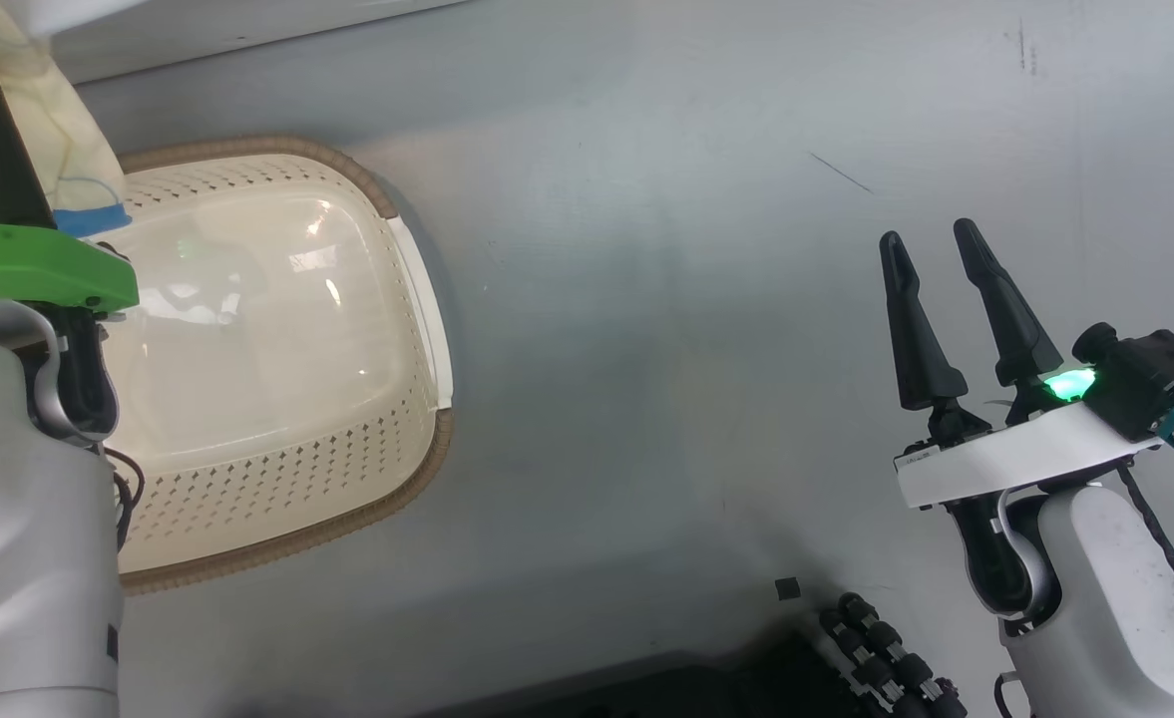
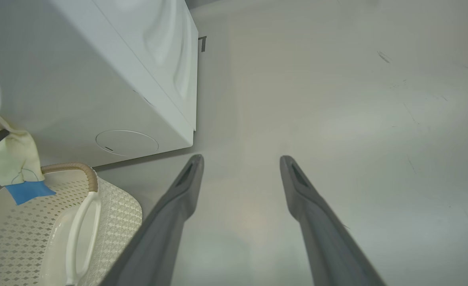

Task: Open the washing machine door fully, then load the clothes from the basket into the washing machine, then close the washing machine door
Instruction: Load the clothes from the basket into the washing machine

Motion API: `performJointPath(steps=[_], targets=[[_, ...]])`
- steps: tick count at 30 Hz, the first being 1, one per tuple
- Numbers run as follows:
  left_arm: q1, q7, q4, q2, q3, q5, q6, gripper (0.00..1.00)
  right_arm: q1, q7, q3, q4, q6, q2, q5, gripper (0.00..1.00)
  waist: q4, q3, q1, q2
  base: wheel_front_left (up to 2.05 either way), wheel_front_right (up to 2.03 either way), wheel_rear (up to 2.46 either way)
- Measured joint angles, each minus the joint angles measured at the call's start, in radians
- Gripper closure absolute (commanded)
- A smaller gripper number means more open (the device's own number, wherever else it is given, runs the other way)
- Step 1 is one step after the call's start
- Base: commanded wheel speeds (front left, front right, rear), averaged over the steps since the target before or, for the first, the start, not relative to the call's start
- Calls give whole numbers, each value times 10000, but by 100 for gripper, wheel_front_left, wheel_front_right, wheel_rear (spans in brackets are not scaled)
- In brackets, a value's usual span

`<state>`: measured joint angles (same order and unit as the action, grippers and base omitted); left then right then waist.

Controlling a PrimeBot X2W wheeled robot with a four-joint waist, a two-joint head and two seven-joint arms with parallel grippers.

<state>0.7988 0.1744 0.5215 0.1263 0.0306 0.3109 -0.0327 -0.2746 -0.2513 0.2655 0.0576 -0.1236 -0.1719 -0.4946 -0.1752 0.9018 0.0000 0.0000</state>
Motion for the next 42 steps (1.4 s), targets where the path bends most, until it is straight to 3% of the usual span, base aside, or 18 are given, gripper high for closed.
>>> performJointPath(steps=[14,42], targets=[[-892,652,267,-215,-221,-322,-48,100,-5,0,-150,123,0,8,0,0,238,-582,0,0,0,0,0],[-658,815,-3214,-159,-734,-1866,884,100,66,0,-71,171,0,-63,0,0,686,-1338,0,0,0,0,0]])
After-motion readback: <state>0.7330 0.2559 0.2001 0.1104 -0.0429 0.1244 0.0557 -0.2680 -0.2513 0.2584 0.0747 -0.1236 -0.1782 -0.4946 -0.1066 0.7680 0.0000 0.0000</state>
